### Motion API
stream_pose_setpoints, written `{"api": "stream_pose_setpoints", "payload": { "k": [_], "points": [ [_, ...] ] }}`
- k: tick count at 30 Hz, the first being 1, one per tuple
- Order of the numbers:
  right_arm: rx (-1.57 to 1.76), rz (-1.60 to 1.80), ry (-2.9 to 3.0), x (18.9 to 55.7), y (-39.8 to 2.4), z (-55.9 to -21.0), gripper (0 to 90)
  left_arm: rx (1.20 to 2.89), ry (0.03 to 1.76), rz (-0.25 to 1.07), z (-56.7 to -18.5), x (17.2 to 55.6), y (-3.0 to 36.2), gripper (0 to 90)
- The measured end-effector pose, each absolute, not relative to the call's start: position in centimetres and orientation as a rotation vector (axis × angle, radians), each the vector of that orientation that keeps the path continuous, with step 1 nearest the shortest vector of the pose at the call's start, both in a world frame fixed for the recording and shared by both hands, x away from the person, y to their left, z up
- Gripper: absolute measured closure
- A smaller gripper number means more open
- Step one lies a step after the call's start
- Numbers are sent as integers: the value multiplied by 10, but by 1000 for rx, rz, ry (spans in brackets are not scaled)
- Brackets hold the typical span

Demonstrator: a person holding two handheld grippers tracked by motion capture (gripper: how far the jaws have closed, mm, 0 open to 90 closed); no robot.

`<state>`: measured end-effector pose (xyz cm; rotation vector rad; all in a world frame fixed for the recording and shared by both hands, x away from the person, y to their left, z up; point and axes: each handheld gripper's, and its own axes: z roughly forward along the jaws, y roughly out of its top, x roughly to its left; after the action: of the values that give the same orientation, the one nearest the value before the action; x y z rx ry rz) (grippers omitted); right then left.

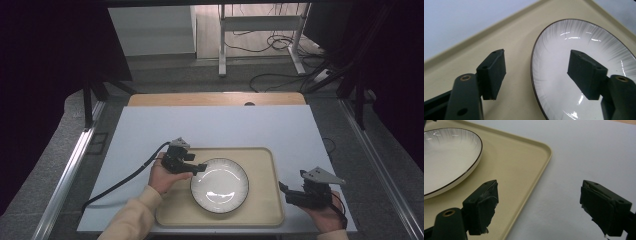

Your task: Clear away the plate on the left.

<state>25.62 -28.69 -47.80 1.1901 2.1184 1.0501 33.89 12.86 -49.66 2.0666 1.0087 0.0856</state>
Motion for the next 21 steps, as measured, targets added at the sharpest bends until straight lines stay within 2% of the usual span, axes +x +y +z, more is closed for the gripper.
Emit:
{"api": "stream_pose_setpoints", "payload": {
  "k": [5,8,17,21],
  "points": [
    [1175,1057,2130,256,-285,-478,144,2063,995,163,-485,331,135,288],
    [1163,1064,2138,255,-284,-479,143,2043,987,192,-479,327,142,354],
    [1140,1084,2149,254,-283,-478,143,2024,998,292,-465,314,163,285],
    [1136,1098,2156,254,-283,-478,143,1997,1032,335,-461,307,179,286]
  ]
}}
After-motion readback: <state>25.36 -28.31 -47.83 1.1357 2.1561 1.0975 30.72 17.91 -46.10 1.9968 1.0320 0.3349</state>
